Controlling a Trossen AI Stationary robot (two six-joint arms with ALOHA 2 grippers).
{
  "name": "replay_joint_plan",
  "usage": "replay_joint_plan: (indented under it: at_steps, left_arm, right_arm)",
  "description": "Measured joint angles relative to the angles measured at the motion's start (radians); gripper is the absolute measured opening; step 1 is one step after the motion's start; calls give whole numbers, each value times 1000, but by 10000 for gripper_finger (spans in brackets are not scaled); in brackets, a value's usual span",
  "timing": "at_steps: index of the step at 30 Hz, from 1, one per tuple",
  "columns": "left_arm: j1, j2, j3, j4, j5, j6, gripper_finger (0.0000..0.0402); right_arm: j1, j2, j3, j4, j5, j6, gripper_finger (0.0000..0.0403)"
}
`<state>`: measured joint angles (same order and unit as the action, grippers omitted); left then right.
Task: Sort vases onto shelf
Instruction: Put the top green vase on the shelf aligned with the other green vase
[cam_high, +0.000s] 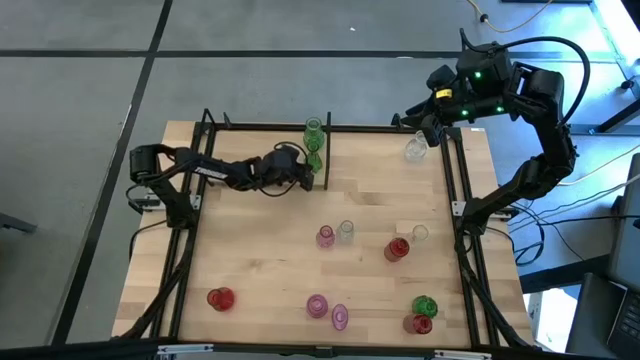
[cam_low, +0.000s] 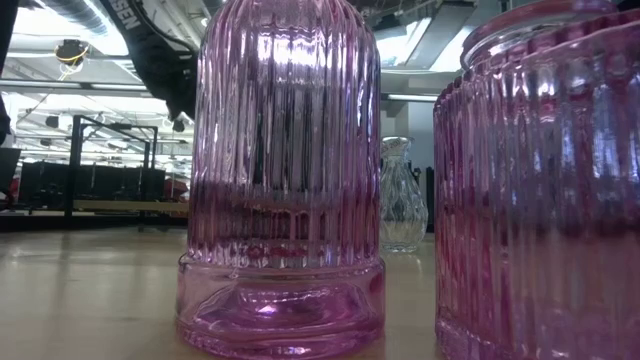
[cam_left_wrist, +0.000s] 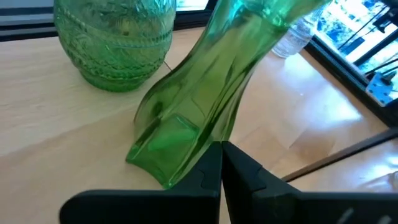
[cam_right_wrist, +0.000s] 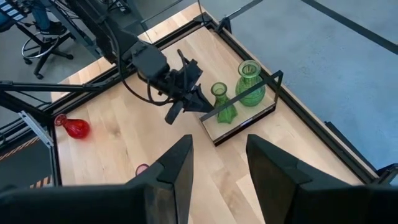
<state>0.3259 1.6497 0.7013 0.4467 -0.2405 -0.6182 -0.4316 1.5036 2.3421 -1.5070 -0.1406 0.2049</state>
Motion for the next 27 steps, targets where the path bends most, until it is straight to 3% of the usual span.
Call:
replay_joint_plan:
  at_steps: [8, 27]
  left_arm:
    - [6, 0, 0, -1, 78, -4, 0]
    - [15, 0, 0, -2, 55, 28, 0]
  right_arm:
    - [0, 0, 0, 2, 1, 10, 136]
    - [0, 0, 0, 18, 21, 26, 136]
